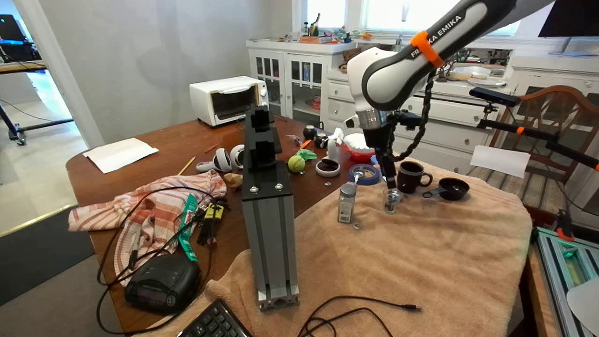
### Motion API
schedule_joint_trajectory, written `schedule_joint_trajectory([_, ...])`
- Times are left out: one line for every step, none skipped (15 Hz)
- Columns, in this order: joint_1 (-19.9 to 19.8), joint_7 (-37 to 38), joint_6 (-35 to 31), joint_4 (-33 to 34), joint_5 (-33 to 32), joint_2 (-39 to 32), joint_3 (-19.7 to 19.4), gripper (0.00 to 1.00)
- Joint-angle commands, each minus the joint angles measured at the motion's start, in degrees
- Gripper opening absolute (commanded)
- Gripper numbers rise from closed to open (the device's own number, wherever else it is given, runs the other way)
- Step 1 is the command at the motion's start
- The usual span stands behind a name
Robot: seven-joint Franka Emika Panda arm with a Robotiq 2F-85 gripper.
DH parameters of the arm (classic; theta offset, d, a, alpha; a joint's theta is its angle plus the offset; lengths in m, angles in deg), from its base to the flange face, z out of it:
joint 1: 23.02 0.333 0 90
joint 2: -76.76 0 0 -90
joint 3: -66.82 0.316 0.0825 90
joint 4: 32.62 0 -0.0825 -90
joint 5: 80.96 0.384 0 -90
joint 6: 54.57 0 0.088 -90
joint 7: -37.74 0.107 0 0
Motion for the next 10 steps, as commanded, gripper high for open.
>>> schedule_joint_trajectory([-0.6,5.4,2.1,2.6,7.3,-0.9,0.0,0.98])
schedule_joint_trajectory([-0.8,7.2,1.7,2.7,8.9,-0.8,-0.1,1.0])
schedule_joint_trajectory([-1.0,8.9,1.7,3.0,10.3,-0.8,-0.3,1.0])
schedule_joint_trajectory([-1.0,11.0,2.0,3.4,11.4,-1.0,-0.5,1.0])
schedule_joint_trajectory([-0.8,13.6,2.1,3.6,11.9,-1.1,-0.8,1.0])
schedule_joint_trajectory([-0.5,16.5,1.7,3.5,12.2,-1.2,-1.2,1.0])
schedule_joint_trajectory([-0.3,19.2,1.5,3.6,12.6,-1.3,-1.4,1.0])
schedule_joint_trajectory([-0.1,22.2,1.3,3.5,12.7,-1.3,-1.7,1.0])
schedule_joint_trajectory([0.0,25.0,1.3,3.6,13.0,-1.5,-1.9,1.0])
schedule_joint_trajectory([0.1,27.6,1.3,3.6,13.3,-1.5,-2.0,1.0])
